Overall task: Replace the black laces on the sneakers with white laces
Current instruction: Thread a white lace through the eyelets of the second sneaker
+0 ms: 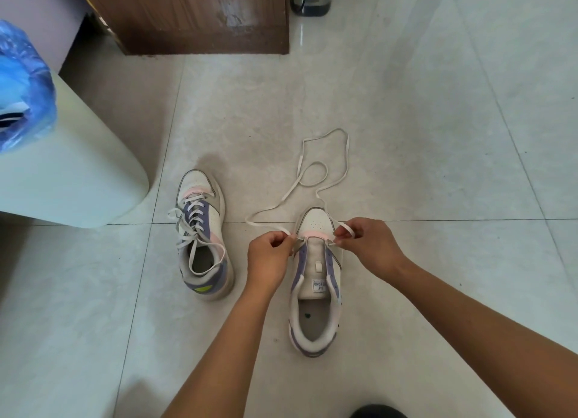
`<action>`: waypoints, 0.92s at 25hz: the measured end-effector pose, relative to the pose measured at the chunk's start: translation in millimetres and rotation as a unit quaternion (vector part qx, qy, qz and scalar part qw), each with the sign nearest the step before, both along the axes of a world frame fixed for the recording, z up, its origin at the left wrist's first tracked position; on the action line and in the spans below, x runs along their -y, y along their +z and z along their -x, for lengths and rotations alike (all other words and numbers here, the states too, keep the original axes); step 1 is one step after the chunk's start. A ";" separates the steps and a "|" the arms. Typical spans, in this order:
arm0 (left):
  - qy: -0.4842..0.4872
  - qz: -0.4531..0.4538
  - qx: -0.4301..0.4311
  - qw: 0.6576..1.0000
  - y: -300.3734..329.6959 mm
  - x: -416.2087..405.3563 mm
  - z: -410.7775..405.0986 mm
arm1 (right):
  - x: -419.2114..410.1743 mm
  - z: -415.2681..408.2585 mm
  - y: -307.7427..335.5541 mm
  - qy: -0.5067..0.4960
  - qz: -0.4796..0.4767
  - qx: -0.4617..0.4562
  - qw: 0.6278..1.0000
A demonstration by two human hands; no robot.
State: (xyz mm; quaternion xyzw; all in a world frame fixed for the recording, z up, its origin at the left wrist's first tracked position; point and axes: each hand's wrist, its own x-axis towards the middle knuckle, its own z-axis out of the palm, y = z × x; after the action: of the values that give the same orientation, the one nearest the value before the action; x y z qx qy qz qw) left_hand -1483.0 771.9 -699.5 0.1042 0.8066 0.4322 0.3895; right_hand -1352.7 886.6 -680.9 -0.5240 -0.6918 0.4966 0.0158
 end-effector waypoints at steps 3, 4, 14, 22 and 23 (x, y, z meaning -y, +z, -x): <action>-0.028 0.005 -0.025 0.999 -3.0 0.6 1.5 | 3.3 1.6 0.9 0.036 -0.031 0.013 0.999; -0.033 0.006 -0.033 0.999 -4.2 0.5 1.8 | 4.4 2.5 0.9 0.042 -0.035 0.013 0.998; -0.159 0.057 -0.111 0.979 0.6 -5.4 12.0 | 11.7 8.3 -8.4 -0.016 -0.065 0.017 0.998; -0.112 0.020 -0.109 0.987 0.3 4.6 0.2 | 34.3 6.8 -7.2 -0.113 -0.010 0.003 0.994; -0.110 0.024 -0.127 0.986 -0.1 6.9 -1.7 | 41.8 4.2 -5.8 -0.104 -0.018 0.008 0.994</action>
State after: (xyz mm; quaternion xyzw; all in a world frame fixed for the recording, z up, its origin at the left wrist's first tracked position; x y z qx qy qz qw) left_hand -1481.3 765.0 -699.6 0.2367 0.8435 0.3504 0.3311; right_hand -1356.9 844.9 -686.7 -0.5967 -0.6427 0.4752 0.0710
